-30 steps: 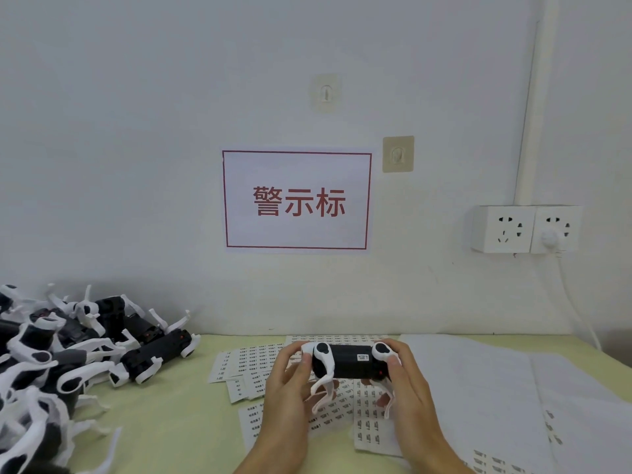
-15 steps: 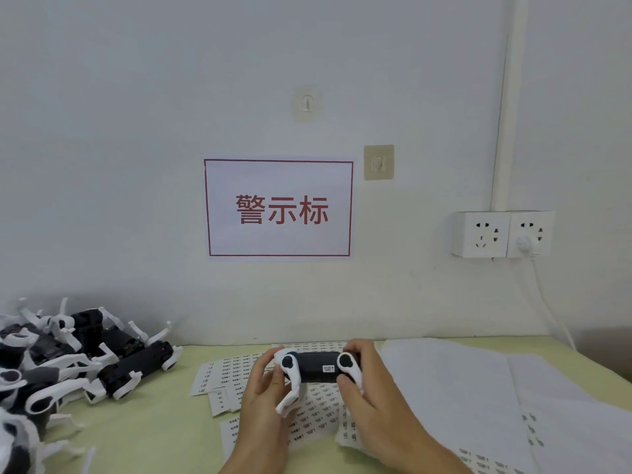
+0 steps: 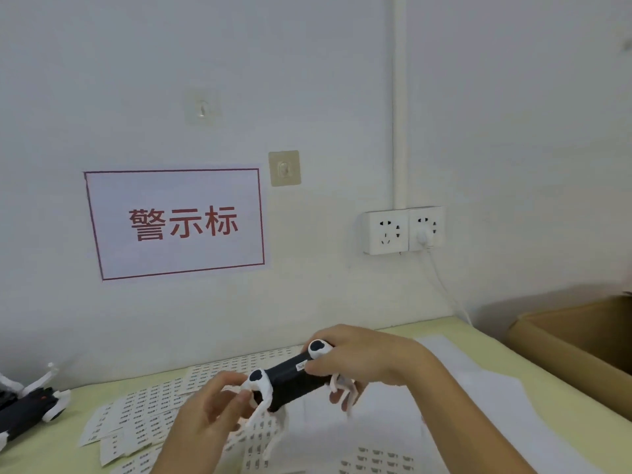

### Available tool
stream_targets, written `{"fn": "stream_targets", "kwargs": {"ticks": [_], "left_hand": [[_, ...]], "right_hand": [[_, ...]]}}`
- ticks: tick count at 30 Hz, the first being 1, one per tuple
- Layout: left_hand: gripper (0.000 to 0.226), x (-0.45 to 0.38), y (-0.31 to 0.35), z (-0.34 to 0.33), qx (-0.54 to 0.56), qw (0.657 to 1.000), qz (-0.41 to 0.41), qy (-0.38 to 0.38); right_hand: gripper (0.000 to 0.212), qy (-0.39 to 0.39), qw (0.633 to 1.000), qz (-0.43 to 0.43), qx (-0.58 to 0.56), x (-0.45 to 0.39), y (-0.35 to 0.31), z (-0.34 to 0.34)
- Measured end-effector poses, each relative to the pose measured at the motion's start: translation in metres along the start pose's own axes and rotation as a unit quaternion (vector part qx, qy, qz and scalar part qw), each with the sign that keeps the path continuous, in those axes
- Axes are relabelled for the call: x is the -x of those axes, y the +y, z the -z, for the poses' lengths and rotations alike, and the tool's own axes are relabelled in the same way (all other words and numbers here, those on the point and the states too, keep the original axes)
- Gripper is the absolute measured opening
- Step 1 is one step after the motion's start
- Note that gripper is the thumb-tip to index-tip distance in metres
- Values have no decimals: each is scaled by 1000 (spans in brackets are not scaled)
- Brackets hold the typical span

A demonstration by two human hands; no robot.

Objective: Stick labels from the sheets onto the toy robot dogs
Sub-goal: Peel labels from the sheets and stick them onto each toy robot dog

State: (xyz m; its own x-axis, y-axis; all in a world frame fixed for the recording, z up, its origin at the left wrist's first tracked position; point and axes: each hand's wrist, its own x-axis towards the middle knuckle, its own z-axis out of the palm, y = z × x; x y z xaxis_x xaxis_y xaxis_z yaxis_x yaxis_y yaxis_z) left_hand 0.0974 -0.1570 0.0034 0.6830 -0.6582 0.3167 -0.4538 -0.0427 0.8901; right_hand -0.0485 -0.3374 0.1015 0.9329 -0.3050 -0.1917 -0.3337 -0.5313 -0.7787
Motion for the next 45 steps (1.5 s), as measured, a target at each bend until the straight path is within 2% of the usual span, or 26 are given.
{"fn": "stream_targets", "kwargs": {"ticks": [3,6,10,13,18,22,25,27,28,30,31,33,36,38,41,43,45], "left_hand": [[10,1,17,-17,-107,992,8,-60],[15,-7,30,-45,-141,988,-4,-65],[16,-22,34,-103,-147,986,-24,-78],[16,-32,33,-150,-211,967,-54,-135],[14,-41,43,-207,-265,943,-117,-161],[29,-47,49,-236,-335,916,-166,-147],[36,-49,45,-252,-352,902,-201,-149],[67,-49,45,-253,-363,900,-199,-134],[73,-48,48,-255,-369,898,-197,-139],[50,-49,54,-256,-367,893,-211,-149],[46,-45,57,-255,-349,907,-201,-123],[52,-44,58,-259,-377,900,-180,-127],[39,-37,53,-263,-361,907,-200,-87],[26,-36,51,-265,-351,909,-220,-49],[33,-38,47,-269,-331,910,-248,-32],[34,-42,44,-272,-325,913,-247,-18],[32,-44,42,-274,-322,915,-244,-19]], "right_hand": [[35,-10,999,-50,-5,15,7,19],[33,8,997,-70,-25,29,15,39],[23,130,989,-34,-65,46,30,63],[29,211,964,-6,-159,53,41,73],[29,213,910,38,-352,90,84,104],[27,248,879,13,-407,129,138,147],[31,305,850,5,-429,158,181,183],[38,359,823,2,-440,176,210,205],[41,382,812,-6,-441,184,226,216],[40,425,805,-53,-410,196,257,232],[38,441,812,-101,-370,199,272,236],[35,446,826,-224,-262,203,304,237],[28,365,848,-378,-72,208,337,235],[22,278,845,-458,-5,210,349,233],[28,165,823,-543,32,211,358,222],[28,166,813,-558,0,209,365,214],[30,213,801,-559,-16,211,373,212]]}}
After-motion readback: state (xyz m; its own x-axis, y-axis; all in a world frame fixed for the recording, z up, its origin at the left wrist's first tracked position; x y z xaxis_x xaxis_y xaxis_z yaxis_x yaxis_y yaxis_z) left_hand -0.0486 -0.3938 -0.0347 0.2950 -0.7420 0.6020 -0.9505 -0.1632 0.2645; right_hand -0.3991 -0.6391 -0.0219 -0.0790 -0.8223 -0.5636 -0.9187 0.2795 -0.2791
